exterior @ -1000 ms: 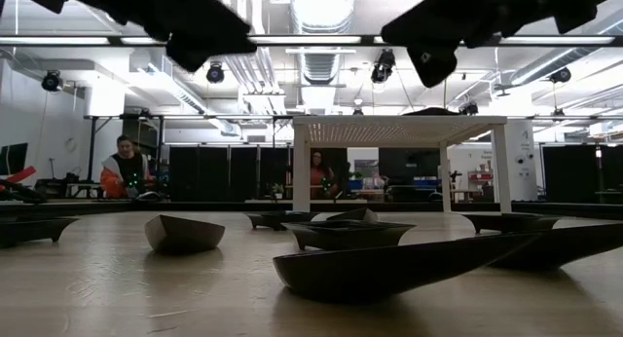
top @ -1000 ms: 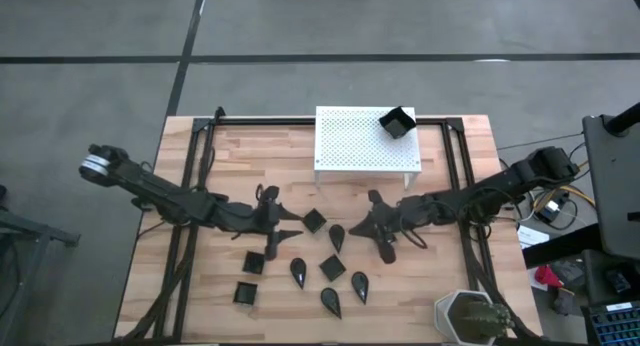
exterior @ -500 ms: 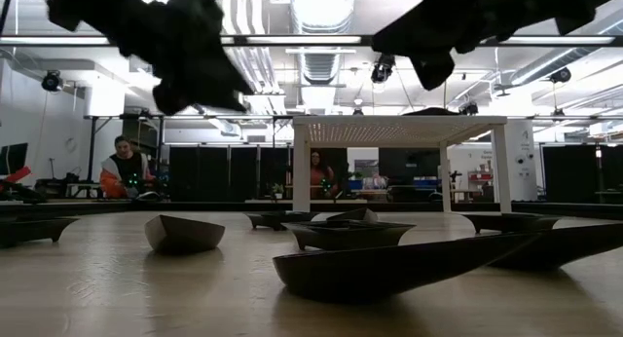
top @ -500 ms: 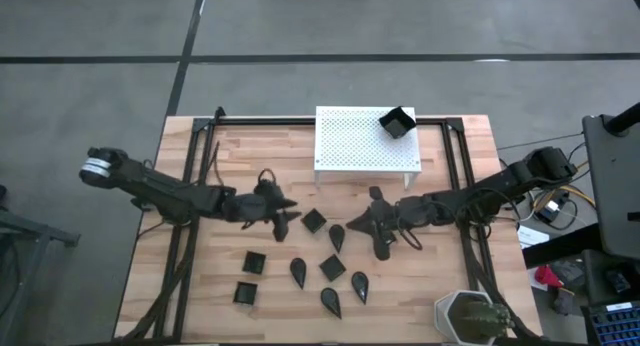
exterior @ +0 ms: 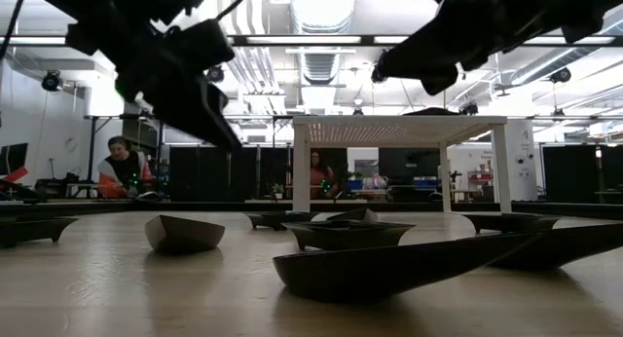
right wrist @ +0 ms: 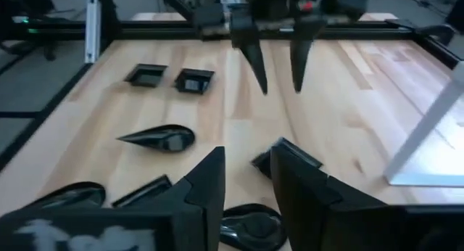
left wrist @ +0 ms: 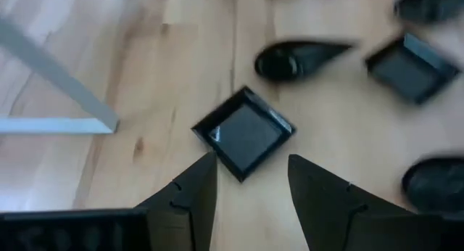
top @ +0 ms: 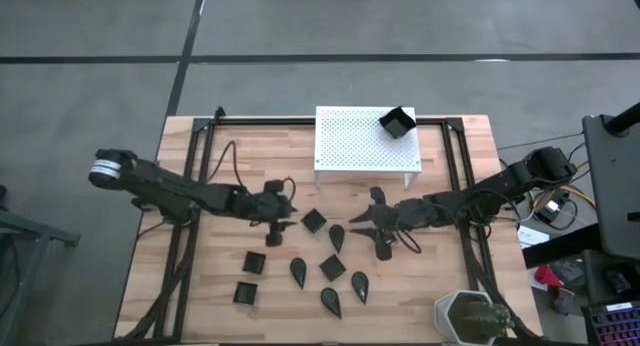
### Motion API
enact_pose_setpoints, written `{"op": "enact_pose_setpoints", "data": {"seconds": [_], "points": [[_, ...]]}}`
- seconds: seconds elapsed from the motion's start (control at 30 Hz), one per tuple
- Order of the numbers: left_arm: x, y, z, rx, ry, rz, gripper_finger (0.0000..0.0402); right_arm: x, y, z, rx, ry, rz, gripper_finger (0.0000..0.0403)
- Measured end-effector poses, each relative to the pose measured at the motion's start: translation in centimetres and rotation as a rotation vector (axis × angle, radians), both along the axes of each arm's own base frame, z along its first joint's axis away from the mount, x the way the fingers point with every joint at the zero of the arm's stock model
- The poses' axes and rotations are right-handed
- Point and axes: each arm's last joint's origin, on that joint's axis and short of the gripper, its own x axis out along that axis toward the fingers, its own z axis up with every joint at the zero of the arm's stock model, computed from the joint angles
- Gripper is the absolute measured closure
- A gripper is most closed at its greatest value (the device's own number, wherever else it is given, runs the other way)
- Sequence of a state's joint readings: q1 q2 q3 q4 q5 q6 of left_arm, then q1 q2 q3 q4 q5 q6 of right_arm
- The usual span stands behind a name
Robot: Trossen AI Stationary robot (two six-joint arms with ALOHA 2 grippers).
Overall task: Pick & Place Mini shaped plates
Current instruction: Put the square plate on the shelf
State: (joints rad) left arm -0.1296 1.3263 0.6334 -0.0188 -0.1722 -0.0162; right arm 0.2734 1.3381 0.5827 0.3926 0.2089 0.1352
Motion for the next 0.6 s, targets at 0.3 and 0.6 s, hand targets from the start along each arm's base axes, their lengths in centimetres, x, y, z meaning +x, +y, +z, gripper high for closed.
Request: {"op": "enact_pose_setpoints", "data": {"seconds": [0.3, 0.6], "points": [[3.2, -0.5, -0.8, 0.217, 0.078, -0.162, 0.0239, 0.0, 0.2, 0.1, 0.018, -0.008, 0.026, 0.0307], [5.0, -1.6, -1.7, 0.366, 0.229, -0.266, 0.0239, 0.0, 0.2, 0.2, 0.034, -0.012, 0.023, 0.0321]]}}
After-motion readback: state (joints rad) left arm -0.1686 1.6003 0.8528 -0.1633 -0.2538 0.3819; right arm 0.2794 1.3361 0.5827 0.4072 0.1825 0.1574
